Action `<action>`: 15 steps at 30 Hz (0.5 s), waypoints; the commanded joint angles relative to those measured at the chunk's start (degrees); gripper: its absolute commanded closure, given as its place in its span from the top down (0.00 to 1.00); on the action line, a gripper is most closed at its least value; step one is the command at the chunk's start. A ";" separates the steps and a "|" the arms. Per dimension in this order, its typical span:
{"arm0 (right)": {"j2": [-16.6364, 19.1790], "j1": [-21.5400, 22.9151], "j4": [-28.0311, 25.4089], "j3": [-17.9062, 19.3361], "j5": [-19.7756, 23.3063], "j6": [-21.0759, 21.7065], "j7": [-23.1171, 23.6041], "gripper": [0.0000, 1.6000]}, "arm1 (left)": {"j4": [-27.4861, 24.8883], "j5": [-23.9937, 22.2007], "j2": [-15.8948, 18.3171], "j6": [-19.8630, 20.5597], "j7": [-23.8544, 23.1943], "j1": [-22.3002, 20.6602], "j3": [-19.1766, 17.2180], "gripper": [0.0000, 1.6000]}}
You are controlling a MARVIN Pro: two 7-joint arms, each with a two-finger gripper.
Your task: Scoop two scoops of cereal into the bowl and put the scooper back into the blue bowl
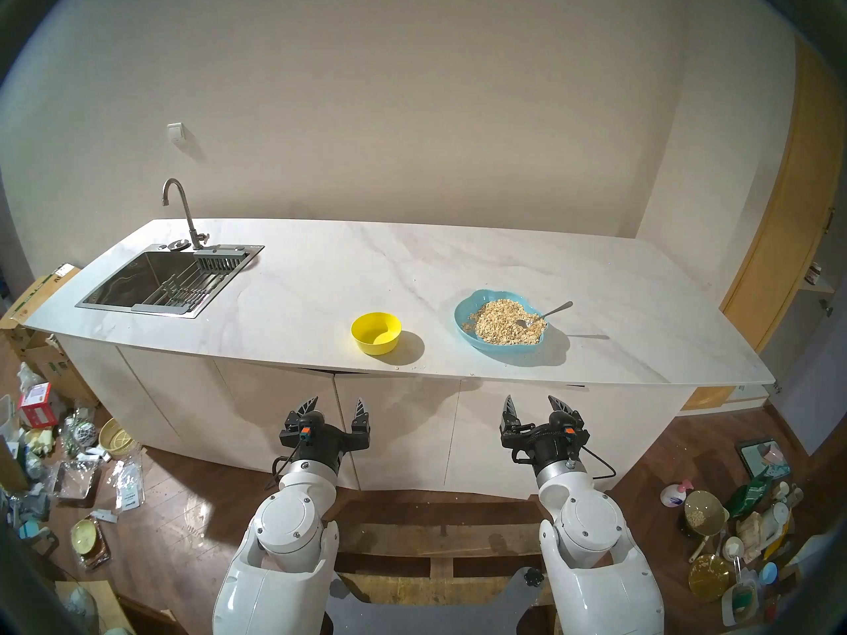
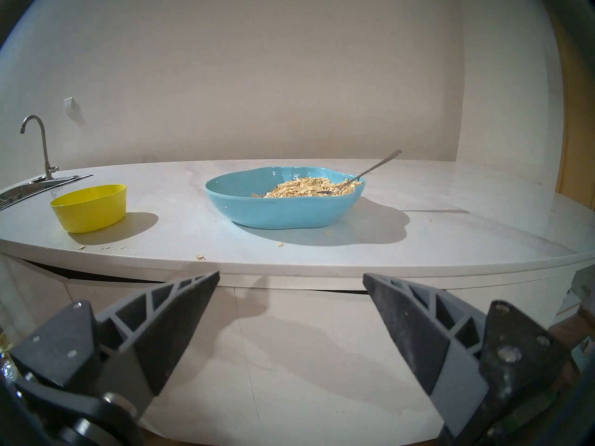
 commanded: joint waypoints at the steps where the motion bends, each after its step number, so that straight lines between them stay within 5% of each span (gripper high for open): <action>1: -0.99 1.24 -1.87 0.70 1.84 -0.56 0.02 1.00 | -1.33 -0.05 0.02 -0.27 -0.16 -0.26 0.10 1.00; 15: 0.98 15.45 4.26 7.35 5.32 0.53 2.11 1.00 | -1.31 -0.08 0.06 -0.29 -0.11 -0.27 0.13 1.00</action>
